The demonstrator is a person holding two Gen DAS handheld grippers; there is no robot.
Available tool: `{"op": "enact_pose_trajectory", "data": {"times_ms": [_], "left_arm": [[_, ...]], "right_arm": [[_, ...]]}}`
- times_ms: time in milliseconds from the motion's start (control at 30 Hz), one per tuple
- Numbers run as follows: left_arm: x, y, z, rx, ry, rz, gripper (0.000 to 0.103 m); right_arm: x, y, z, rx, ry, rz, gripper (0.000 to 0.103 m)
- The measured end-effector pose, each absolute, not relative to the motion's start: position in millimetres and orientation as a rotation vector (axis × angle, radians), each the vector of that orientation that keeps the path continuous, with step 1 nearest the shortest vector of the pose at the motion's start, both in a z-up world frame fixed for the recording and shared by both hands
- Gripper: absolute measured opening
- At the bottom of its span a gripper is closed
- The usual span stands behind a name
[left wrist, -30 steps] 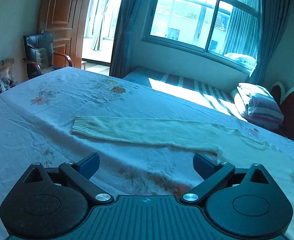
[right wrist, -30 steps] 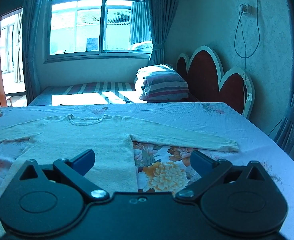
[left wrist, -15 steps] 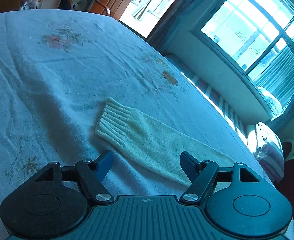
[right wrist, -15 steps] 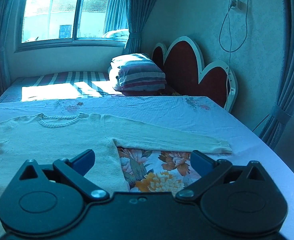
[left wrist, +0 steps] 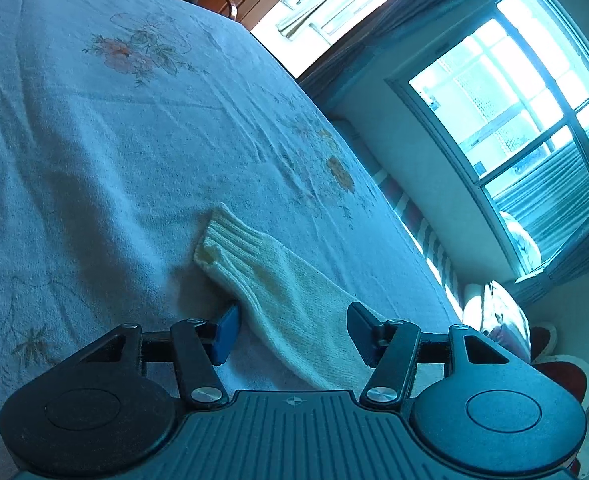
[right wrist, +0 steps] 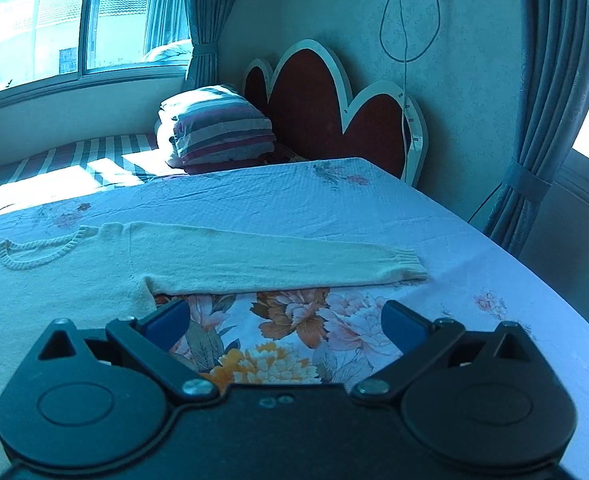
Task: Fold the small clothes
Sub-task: 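Close the left gripper on the sleeve cuff and carry it across the sweater body, then open the left gripper to lay the cuff on the body and withdraw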
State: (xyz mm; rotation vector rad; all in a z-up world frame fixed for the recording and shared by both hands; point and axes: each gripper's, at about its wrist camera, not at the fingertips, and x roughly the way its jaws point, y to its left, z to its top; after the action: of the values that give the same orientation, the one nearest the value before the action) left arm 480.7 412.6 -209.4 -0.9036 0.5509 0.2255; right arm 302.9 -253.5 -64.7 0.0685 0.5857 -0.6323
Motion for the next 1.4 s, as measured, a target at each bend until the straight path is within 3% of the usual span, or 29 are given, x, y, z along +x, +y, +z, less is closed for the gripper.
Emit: {"op": "enact_pose_trajectory", "data": {"times_ms": [167, 233, 333, 367, 400, 633, 933, 1167, 1400], "left_arm": [[493.5, 409.6, -211.5, -0.914, 0.521, 0.240, 0.058], [497.9, 404.5, -208.8, -0.872, 0.536, 0.283, 0.049], [505.9, 401.4, -206.8, -0.783, 0.560, 0.348, 0.024], [508.7, 402.4, -206.2, -0.762, 0.573, 0.371, 0.009], [511.5, 404.9, -206.8, -0.756, 0.582, 0.380, 0.004], [520.3, 366.4, -163.5, -0.724, 0.488, 0.271, 0.002], [593.2, 128.8, -67.5, -0.411, 0.402, -0.132, 0.002], [619.8, -58.0, -89.1, -0.197, 0.544, -0.356, 0.002], [608.8, -123.9, -112.3, -0.122, 0.618, -0.402, 0.002]], "right_arm": [[307.8, -258.8, -69.5, 0.061, 0.600, -0.629, 0.102], [308.4, -260.1, -69.9, 0.072, 0.598, -0.624, 0.102], [308.7, -266.4, -70.8, 0.075, 0.596, -0.622, 0.102], [309.2, -270.1, -71.8, 0.077, 0.599, -0.625, 0.102], [309.4, -275.4, -72.4, 0.082, 0.604, -0.633, 0.102], [298.1, -319.8, -76.6, 0.129, 0.596, -0.682, 0.102], [290.7, -367.5, -87.3, 0.170, 0.607, -0.675, 0.102], [276.1, -414.0, -96.5, 0.200, 0.633, -0.687, 0.102], [260.4, -451.0, -108.0, 0.217, 0.658, -0.704, 0.102]]}}
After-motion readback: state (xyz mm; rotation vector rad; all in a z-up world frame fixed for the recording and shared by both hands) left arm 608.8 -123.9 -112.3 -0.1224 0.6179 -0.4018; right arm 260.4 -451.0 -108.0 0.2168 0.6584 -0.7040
